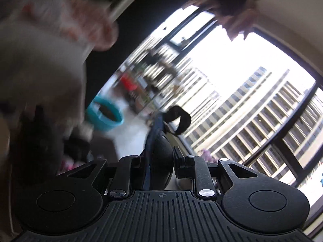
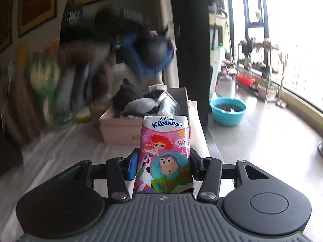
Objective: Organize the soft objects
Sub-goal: 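Carry the eye mask and tissue pack over the pink box and lower them in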
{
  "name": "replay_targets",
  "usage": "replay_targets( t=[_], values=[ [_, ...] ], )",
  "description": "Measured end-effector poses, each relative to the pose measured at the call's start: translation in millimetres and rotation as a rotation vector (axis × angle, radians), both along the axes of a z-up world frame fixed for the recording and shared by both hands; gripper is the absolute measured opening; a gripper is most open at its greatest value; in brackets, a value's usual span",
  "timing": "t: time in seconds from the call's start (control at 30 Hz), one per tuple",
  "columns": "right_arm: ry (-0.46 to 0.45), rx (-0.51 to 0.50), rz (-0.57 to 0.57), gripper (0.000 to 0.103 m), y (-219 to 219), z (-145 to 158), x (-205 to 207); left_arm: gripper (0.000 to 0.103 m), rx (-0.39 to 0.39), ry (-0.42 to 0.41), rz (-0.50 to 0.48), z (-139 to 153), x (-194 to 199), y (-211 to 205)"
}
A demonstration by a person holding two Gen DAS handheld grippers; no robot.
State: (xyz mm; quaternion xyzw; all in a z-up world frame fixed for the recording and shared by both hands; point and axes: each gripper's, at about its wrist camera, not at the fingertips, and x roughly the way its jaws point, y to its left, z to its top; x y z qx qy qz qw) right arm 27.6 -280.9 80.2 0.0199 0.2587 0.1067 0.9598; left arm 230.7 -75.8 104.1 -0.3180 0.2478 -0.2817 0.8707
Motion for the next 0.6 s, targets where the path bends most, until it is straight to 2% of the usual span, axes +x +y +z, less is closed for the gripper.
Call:
replay_targets(
  t=[0.07, 0.13, 0.2, 0.3, 0.37, 0.43, 0.53, 0.6],
  values=[
    [-0.022, -0.015, -0.012, 0.049, 2, 6, 14, 0.032, -0.006, 0.101, 0.016, -30, 19, 0],
    [-0.029, -0.055, -0.017, 0.049, 8, 5, 26, 0.045, 0.043, 0.11, 0.059, -48, 32, 4],
    [0.008, -0.07, 0.001, 0.049, 15, -1, 39, 0.045, 0.095, 0.099, 0.066, -52, 36, 6],
    [0.051, -0.074, 0.008, 0.049, 21, -8, 54, 0.045, 0.178, 0.033, 0.041, -38, 28, 7],
    [0.066, -0.069, -0.014, 0.049, 21, -7, 62, 0.045, 0.237, -0.056, 0.083, -21, 17, 13],
    [0.059, -0.072, -0.03, 0.049, 25, -1, 68, 0.045, 0.246, -0.115, 0.119, -5, 7, 25],
    [0.012, -0.095, -0.023, 0.049, 36, 26, 75, 0.045, 0.231, -0.089, 0.111, 4, -2, 44],
    [-0.009, -0.076, -0.021, 0.049, 39, 50, 82, 0.045, 0.215, -0.06, 0.109, 6, -9, 58]
  ],
)
